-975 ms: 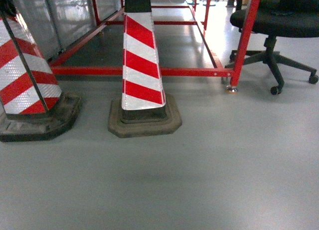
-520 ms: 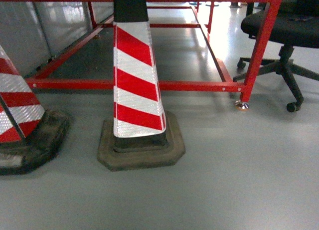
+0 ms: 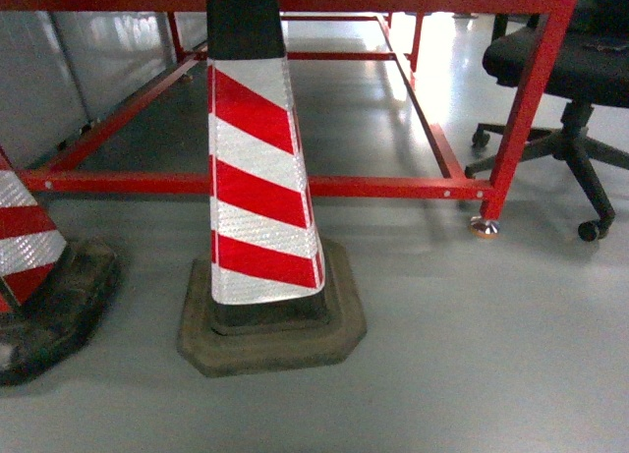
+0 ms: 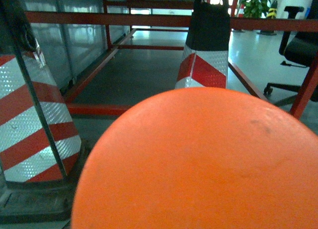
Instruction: Pick capacitor and pack into box
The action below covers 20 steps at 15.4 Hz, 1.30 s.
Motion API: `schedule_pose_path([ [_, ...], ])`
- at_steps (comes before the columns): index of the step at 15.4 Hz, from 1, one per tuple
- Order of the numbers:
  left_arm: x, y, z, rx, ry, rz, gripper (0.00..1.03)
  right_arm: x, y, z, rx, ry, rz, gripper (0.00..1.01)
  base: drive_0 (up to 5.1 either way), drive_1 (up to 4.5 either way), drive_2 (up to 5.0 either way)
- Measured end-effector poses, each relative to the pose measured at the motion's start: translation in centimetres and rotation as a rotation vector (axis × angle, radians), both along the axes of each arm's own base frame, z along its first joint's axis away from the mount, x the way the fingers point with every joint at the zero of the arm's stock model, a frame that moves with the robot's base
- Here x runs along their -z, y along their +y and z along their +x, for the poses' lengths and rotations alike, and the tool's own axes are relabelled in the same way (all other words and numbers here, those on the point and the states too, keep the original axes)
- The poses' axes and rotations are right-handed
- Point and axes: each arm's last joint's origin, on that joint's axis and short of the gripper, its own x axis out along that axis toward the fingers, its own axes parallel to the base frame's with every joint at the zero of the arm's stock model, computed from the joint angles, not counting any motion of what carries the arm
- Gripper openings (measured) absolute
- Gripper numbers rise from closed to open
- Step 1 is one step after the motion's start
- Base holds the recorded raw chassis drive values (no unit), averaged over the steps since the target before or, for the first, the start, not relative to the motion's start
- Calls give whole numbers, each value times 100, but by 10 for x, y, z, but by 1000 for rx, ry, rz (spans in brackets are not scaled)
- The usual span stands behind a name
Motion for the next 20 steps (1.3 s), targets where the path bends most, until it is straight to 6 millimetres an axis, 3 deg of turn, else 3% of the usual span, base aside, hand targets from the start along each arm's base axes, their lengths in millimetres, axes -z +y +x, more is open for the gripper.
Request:
schedule_pose_path([
  [7,0,0,0,0,0,0,43,0,0,0,0,-2,0,98,2,417,-413],
  [20,0,0,0,0,2,8,43,0,0,0,1,-2,0,98,0,0,0],
])
